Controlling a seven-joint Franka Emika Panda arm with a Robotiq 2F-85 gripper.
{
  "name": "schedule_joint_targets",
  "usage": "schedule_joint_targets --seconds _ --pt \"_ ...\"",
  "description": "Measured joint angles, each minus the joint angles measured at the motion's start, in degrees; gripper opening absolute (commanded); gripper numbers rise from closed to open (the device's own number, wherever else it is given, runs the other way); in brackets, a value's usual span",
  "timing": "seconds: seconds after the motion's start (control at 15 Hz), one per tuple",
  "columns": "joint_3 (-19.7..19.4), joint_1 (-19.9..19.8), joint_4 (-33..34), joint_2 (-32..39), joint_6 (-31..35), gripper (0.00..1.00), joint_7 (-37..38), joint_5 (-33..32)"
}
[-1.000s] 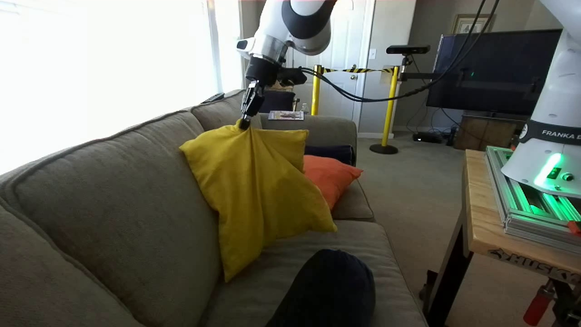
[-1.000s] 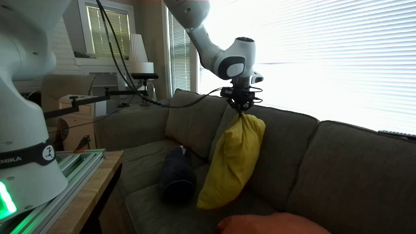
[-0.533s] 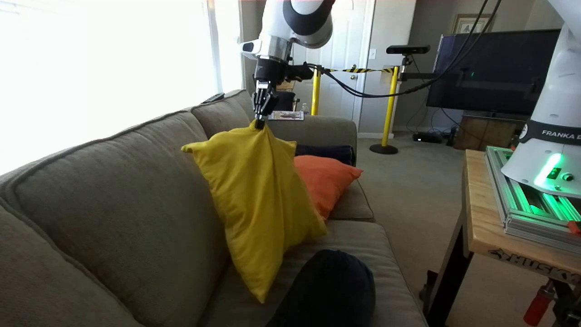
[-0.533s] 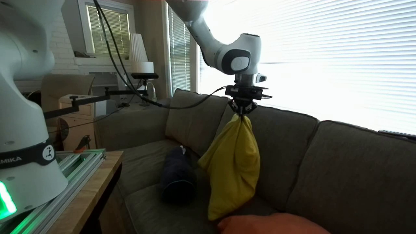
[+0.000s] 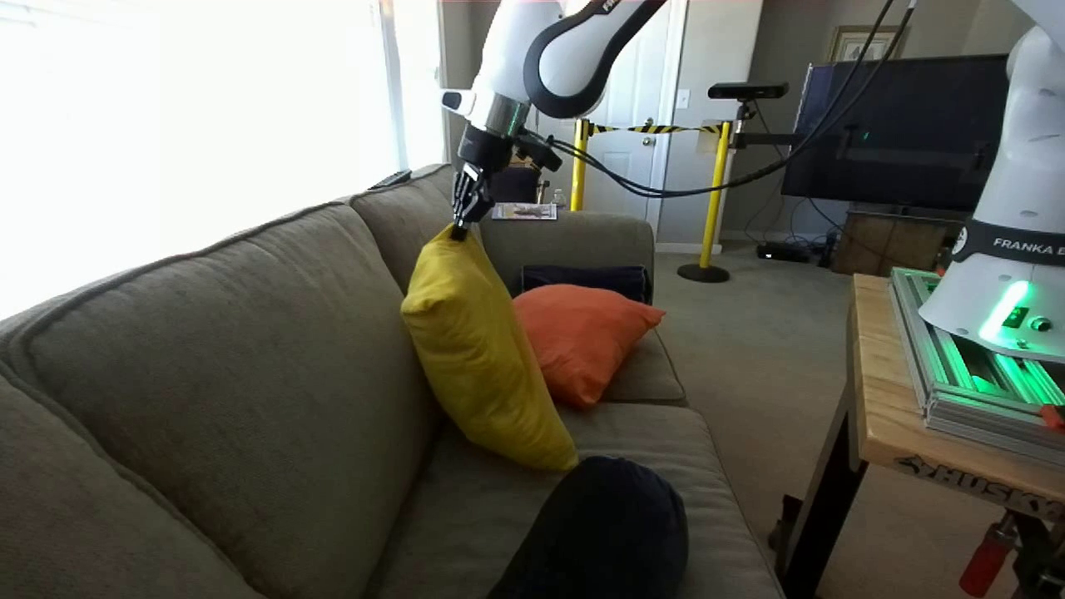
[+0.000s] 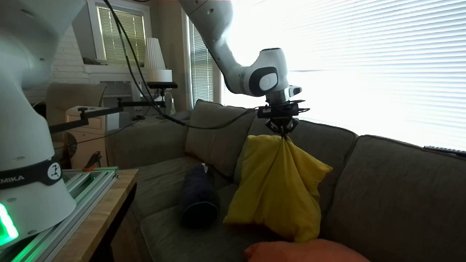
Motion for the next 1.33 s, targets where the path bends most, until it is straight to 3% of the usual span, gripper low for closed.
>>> schedule_joint_targets --seconds 0.33,0.8,1.33 --pt "-3.34 2.89 0.54 1.03 -0.49 0.01 10.6 -0.15" --pt "-4.47 3.44 5.22 1.7 -4.84 0.01 23.27 0.01" --pt "-4.48 4.54 11.14 3.09 -11.0 0.01 29.7 0.01"
